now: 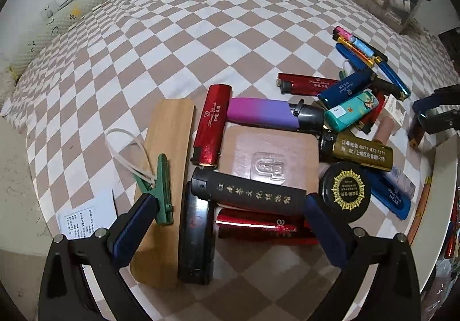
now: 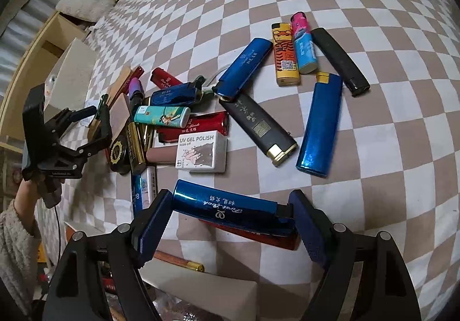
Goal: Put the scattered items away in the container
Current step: 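Close the left tool on the black gold-printed bar while the right tool lifts its lighter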
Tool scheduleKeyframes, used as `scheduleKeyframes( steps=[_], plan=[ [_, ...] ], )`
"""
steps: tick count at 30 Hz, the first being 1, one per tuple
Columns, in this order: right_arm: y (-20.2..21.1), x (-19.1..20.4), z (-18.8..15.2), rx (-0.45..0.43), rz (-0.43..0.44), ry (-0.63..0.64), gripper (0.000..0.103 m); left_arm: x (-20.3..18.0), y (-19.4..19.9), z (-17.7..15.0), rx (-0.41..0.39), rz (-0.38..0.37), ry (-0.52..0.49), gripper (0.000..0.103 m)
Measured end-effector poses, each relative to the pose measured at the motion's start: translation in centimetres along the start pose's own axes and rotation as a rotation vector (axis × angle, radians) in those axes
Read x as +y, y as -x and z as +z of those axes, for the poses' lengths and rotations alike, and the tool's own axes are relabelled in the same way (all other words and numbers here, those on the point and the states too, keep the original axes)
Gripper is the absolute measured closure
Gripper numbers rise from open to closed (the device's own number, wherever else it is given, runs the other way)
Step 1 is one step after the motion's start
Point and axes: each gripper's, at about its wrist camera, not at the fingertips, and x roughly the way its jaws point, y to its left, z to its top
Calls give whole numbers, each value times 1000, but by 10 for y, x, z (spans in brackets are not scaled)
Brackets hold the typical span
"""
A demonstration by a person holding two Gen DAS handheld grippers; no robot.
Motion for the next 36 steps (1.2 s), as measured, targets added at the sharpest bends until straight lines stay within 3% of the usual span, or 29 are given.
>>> scheduleKeyframes(
  steps=[4, 6, 7, 26, 36],
  plan=[
    [0, -4, 1, 0, 7, -8, 21, -2, 3, 1, -26, -49, -2, 9],
    [0, -6, 1, -1, 7, -14, 21, 2, 4, 7, -40, -61, 7, 24],
    [0, -7, 0, 0, 8, -16, 21, 1, 6, 7, -43, -72, 18, 24],
    [6, -10, -10, -1, 13, -42, 21, -10, 28, -3, -91, -97, 62, 25],
    [35, 3, -14, -75, -7, -8, 21, -22, 56, -1, -132, -99, 132, 25]
  ],
)
